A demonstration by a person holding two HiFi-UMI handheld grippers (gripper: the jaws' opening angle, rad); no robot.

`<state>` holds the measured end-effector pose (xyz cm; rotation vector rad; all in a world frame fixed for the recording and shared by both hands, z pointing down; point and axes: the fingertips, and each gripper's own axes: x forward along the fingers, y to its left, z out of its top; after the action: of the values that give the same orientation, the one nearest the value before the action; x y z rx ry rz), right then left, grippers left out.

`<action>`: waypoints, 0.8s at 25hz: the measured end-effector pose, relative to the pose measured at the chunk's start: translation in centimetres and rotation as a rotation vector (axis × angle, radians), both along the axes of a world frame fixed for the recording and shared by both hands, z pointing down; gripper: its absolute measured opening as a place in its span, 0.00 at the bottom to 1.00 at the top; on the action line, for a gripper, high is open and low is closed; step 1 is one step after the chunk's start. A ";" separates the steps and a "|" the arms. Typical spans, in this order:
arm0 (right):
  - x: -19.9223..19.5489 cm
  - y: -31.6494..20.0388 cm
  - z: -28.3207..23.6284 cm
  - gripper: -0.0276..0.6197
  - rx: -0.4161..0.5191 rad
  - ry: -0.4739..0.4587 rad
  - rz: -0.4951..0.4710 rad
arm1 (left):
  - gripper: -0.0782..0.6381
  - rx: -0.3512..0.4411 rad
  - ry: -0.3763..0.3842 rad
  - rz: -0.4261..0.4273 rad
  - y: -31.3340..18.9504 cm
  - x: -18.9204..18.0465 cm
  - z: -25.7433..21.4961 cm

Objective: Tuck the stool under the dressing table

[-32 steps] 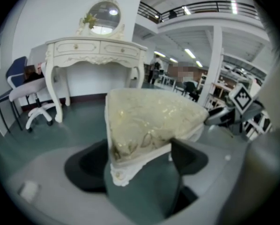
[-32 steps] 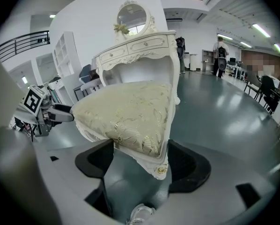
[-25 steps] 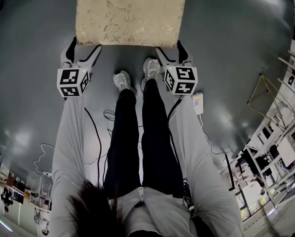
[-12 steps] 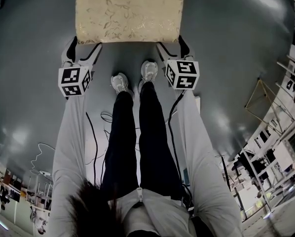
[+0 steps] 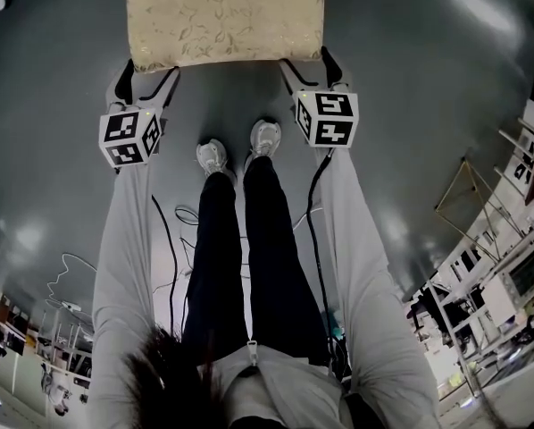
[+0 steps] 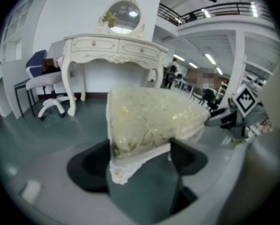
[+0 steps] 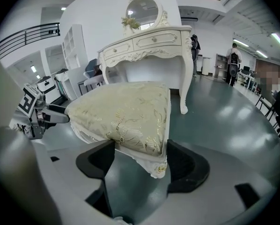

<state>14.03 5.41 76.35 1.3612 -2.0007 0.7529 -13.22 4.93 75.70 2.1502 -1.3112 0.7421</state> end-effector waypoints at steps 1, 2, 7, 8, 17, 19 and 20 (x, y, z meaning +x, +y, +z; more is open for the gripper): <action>0.1 -0.5 -0.1 0.58 0.001 0.000 -0.007 | 0.67 0.000 -0.002 -0.006 -0.3 0.1 0.0; 0.2 -0.9 -0.1 0.58 0.003 -0.001 -0.013 | 0.67 -0.001 -0.004 -0.011 -0.6 0.2 0.0; -0.1 -3.4 0.2 0.58 0.004 -0.004 -0.042 | 0.67 -0.026 -0.023 -0.043 -2.5 0.0 0.4; -0.2 -4.0 0.3 0.58 0.003 -0.004 -0.049 | 0.67 -0.030 -0.026 -0.051 -2.9 -0.1 0.4; -0.3 -9.1 0.3 0.59 0.003 -0.006 -0.119 | 0.67 -0.063 -0.032 -0.109 -6.5 -0.2 0.7; -0.4 -9.9 0.3 0.59 0.002 -0.011 -0.125 | 0.67 -0.059 -0.034 -0.121 -7.2 -0.3 0.7; -0.5 -10.5 0.3 0.59 0.004 -0.014 -0.125 | 0.67 -0.056 -0.034 -0.124 -7.8 -0.4 0.7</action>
<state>13.53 -5.10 76.66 1.2236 -2.0771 0.7033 -13.65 -2.86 76.36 2.0000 -1.4105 0.7590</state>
